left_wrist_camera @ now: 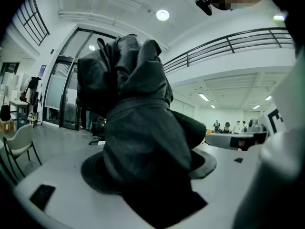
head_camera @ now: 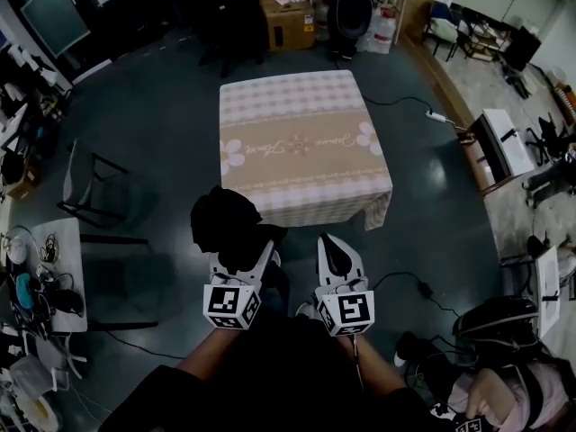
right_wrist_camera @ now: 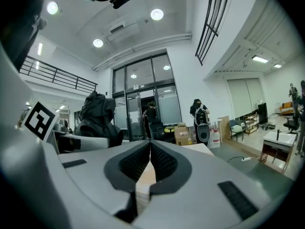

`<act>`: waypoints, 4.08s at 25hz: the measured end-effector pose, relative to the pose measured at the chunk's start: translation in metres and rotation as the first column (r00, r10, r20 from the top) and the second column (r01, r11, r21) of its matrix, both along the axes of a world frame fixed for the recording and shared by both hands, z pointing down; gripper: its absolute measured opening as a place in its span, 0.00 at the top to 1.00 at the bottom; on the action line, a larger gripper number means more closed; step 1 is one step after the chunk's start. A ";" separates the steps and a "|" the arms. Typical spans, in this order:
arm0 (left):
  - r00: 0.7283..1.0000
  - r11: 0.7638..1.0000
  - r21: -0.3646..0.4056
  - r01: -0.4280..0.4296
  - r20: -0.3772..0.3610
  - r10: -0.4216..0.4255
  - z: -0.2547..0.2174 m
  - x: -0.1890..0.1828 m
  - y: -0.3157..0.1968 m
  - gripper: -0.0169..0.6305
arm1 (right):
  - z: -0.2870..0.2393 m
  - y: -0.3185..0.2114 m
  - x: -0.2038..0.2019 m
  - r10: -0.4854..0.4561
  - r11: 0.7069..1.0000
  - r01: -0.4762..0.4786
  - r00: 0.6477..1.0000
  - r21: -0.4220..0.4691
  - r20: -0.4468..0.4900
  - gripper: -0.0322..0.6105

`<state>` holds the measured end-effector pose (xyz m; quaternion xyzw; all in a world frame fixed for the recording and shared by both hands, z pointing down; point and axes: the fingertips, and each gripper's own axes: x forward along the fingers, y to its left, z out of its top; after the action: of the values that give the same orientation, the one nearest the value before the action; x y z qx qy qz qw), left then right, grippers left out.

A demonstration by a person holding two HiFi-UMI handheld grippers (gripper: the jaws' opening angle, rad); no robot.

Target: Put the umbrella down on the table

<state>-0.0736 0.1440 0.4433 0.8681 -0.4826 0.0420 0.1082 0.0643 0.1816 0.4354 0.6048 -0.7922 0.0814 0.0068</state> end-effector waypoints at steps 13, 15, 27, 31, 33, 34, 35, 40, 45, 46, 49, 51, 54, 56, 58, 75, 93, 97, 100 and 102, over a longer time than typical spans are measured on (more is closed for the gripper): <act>0.995 0.994 -0.053 -0.095 -0.026 0.093 0.025 -0.002 -0.140 0.42 | 0.009 -0.151 -0.026 -0.023 0.998 0.019 0.997 -0.054 -0.073 0.92; 0.995 0.993 -0.052 -0.102 -0.022 0.101 0.027 -0.010 -0.161 0.42 | 0.010 -0.172 -0.039 -0.038 0.997 0.032 0.995 -0.066 -0.094 0.92; 0.983 0.981 -0.071 -0.180 -0.036 0.178 0.050 -0.005 -0.226 0.42 | 0.018 -0.236 -0.048 0.004 0.994 -0.020 0.989 -0.104 -0.149 0.92; 0.982 0.977 -0.101 -0.187 -0.042 0.184 0.059 0.001 -0.245 0.42 | 0.027 -0.248 -0.046 -0.004 0.992 -0.014 0.990 -0.127 -0.139 0.92; 0.982 0.976 -0.107 -0.189 -0.023 0.188 0.067 0.006 -0.256 0.42 | 0.030 -0.256 -0.040 -0.001 0.991 -0.017 0.991 -0.136 -0.130 0.92; 0.982 0.976 -0.114 -0.187 -0.017 0.187 0.071 0.007 -0.262 0.42 | 0.032 -0.260 -0.039 -0.002 0.990 -0.016 0.992 -0.137 -0.129 0.92; 0.983 0.975 -0.123 -0.183 -0.014 0.183 0.075 0.007 -0.268 0.42 | 0.033 -0.266 -0.038 -0.006 0.990 -0.012 0.992 -0.137 -0.127 0.92; 0.989 0.975 -0.169 -0.145 -0.005 0.146 0.092 0.010 -0.304 0.42 | 0.041 -0.304 -0.028 -0.038 0.991 0.026 0.995 -0.131 -0.095 0.92; 0.996 0.967 -0.240 -0.088 -0.038 0.081 0.111 0.028 -0.331 0.42 | 0.048 -0.340 -0.004 -0.104 0.989 0.093 0.990 -0.113 -0.091 0.92; 0.997 0.962 -0.262 -0.074 -0.047 0.063 0.115 0.031 -0.336 0.42 | 0.046 -0.348 0.000 -0.117 0.989 0.109 0.989 -0.100 -0.089 0.92; 0.999 0.948 -0.316 -0.028 -0.037 0.017 0.133 0.041 -0.355 0.42 | 0.046 -0.375 0.011 -0.149 0.986 0.142 0.986 -0.089 -0.078 0.92; 1.000 0.941 -0.338 -0.001 -0.016 -0.005 0.147 0.045 -0.368 0.42 | 0.049 -0.392 0.015 -0.163 0.983 0.156 0.984 -0.095 -0.074 0.92; 1.000 0.928 -0.372 0.020 0.025 -0.011 0.170 0.046 -0.383 0.42 | 0.052 -0.408 0.019 -0.168 0.983 0.162 0.983 -0.083 -0.069 0.92; 0.998 0.921 -0.389 0.024 0.058 -0.002 0.181 0.047 -0.392 0.42 | 0.051 -0.418 0.022 -0.171 0.983 0.166 0.983 -0.079 -0.065 0.92; 0.996 0.914 -0.406 0.026 0.086 0.009 0.192 0.049 -0.402 0.42 | 0.053 -0.429 0.025 -0.175 0.982 0.169 0.983 -0.089 -0.059 0.92; 0.964 0.810 -0.586 0.037 0.233 0.125 0.307 0.071 -0.428 0.42 | 0.095 -0.456 0.070 -0.133 0.977 0.124 0.990 -0.171 -0.040 0.92; 0.927 0.711 -0.700 0.070 0.310 0.214 0.374 0.082 -0.443 0.42 | 0.140 -0.460 0.098 -0.123 0.961 0.112 0.992 -0.253 -0.027 0.92; 0.920 0.681 -0.728 0.082 0.318 0.229 0.387 0.079 -0.441 0.42 | 0.141 -0.461 0.099 -0.132 0.958 0.124 0.991 -0.257 -0.011 0.92; 0.914 0.650 -0.754 0.092 0.322 0.245 0.399 0.077 -0.435 0.42 | 0.139 -0.462 0.101 -0.149 0.956 0.148 0.989 -0.254 0.013 0.92; 0.911 0.638 -0.764 0.100 0.328 0.250 0.404 0.075 -0.433 0.41 | 0.137 -0.463 0.102 -0.157 0.956 0.156 0.987 -0.250 0.013 0.92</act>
<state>0.0010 -0.2888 0.8475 0.7310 -0.3928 0.4250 0.3615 0.1663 -0.2812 0.5721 0.5349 -0.8209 0.1777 0.0920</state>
